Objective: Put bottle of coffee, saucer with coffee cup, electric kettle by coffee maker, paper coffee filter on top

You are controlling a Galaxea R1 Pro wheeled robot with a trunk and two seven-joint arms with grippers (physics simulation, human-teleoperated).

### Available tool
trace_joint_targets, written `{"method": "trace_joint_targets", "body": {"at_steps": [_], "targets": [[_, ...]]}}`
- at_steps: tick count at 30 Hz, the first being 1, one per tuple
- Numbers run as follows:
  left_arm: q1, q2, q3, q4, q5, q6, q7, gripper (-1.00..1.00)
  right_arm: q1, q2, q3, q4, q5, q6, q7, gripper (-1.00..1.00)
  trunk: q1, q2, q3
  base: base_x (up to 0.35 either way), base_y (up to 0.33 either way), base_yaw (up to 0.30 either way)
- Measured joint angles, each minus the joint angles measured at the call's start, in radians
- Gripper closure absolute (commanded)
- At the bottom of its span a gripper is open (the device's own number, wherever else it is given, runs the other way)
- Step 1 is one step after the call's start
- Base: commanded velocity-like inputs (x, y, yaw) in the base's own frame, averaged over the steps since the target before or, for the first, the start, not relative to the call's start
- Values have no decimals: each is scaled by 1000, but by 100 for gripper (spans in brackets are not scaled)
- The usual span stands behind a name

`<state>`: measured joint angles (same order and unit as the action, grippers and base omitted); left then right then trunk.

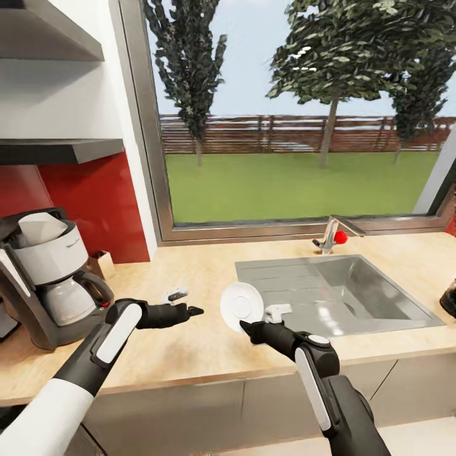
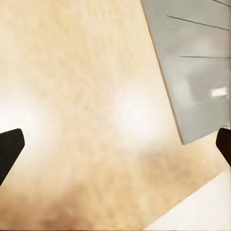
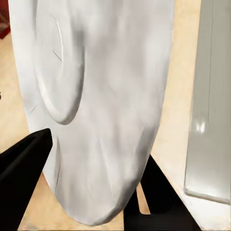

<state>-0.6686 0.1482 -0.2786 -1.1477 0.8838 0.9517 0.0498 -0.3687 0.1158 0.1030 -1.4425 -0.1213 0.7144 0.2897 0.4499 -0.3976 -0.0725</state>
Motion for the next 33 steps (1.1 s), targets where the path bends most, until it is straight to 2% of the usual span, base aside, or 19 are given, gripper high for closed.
{"method": "trace_joint_targets", "body": {"at_steps": [8,13,17,21,23,24,26,27,28,29,30,33], "targets": [[7,0,-5,-4,3,0,-8,-100,0,-1,0,0,0,-5,0,100,0,0,0,-336,0,0],[58,-5,-6,-12,1,-9,-36,-100,0,-1,0,0,1,-38,-1,100,0,0,0,-326,0,90],[192,1,-10,-13,4,-92,-110,-100,0,-1,0,2,1,-41,-1,100,0,0,1,-223,0,250],[274,1,-16,-13,1,-121,-180,-100,0,0,1,2,1,-42,-1,100,0,0,3,-81,0,266],[346,-3,-38,-12,-10,-130,-218,-100,0,0,1,2,1,-42,0,100,-1,0,4,-13,0,269],[390,-3,-70,-10,-30,-140,-225,-100,0,0,1,2,1,-42,0,100,-1,0,4,-5,0,269],[433,0,-94,4,-71,-171,-224,-100,0,-1,1,2,1,-42,0,100,-1,0,5,-3,0,269],[453,1,-98,18,-104,-194,-223,-100,0,-1,1,2,1,-42,0,100,-1,0,6,-1,0,269],[481,3,-99,51,-163,-232,-221,-100,0,-1,1,2,1,-42,0,100,-1,0,6,-1,0,270],[491,4,-98,69,-182,-246,-221,-100,0,-1,1,2,1,-42,0,100,-1,0,7,0,0,268],[513,6,-96,123,-235,-287,-221,-100,0,0,1,2,1,-42,0,100,-1,0,7,0,0,265],[532,7,-94,259,-284,-370,-222,-100,0,0,1,2,1,-42,0,100,-1,0,8,0,0,196]]}}
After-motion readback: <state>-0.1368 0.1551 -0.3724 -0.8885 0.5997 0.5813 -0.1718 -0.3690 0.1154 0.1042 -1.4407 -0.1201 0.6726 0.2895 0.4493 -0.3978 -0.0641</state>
